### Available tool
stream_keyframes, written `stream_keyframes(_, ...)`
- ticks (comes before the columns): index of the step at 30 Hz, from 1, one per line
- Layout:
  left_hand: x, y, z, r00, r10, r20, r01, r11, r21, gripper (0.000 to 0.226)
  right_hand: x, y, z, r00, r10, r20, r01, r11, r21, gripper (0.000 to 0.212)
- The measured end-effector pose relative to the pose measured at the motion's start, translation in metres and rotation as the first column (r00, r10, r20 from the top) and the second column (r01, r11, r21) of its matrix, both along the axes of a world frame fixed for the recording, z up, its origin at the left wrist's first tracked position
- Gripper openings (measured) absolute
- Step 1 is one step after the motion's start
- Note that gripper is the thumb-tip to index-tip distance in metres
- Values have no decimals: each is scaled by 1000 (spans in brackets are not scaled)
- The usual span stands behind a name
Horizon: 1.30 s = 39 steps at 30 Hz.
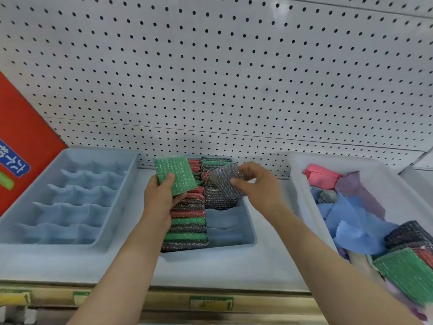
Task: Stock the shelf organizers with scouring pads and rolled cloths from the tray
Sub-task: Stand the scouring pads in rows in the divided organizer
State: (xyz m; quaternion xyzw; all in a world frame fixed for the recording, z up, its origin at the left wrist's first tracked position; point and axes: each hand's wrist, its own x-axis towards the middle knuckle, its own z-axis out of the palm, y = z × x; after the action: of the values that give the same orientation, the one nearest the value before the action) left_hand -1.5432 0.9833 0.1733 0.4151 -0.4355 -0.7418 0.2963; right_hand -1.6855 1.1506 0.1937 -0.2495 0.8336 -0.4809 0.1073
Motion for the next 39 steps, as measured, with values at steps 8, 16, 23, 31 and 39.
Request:
stream_keyframes(8, 7, 0, -11, 997, -78, 18, 78, 997, -6, 23, 11, -22, -33, 761, 393, -515, -79, 845, 529, 24)
stream_keyframes(16, 9, -1, -12, 996, -75, 42, 75, 997, -7, 41, 13, -30, -56, 629, 533, -565, -87, 771, 631, 29)
stream_keyframes(23, 8, 2, -4, 990, -127, 66, 132, 988, -79, 29, 10, -19, -29, 904, 384, -190, -279, 864, 418, 38)
stream_keyframes(31, -3, 15, 19, 890, -415, 187, 455, 811, -367, 46, 1, -14, 32, 918, 345, 194, -347, 938, -23, 46)
stream_keyframes(39, 3, 9, -22, 734, -12, 679, 595, 494, -634, 48, 0, 6, 7, 965, 261, -37, -233, 909, 346, 35)
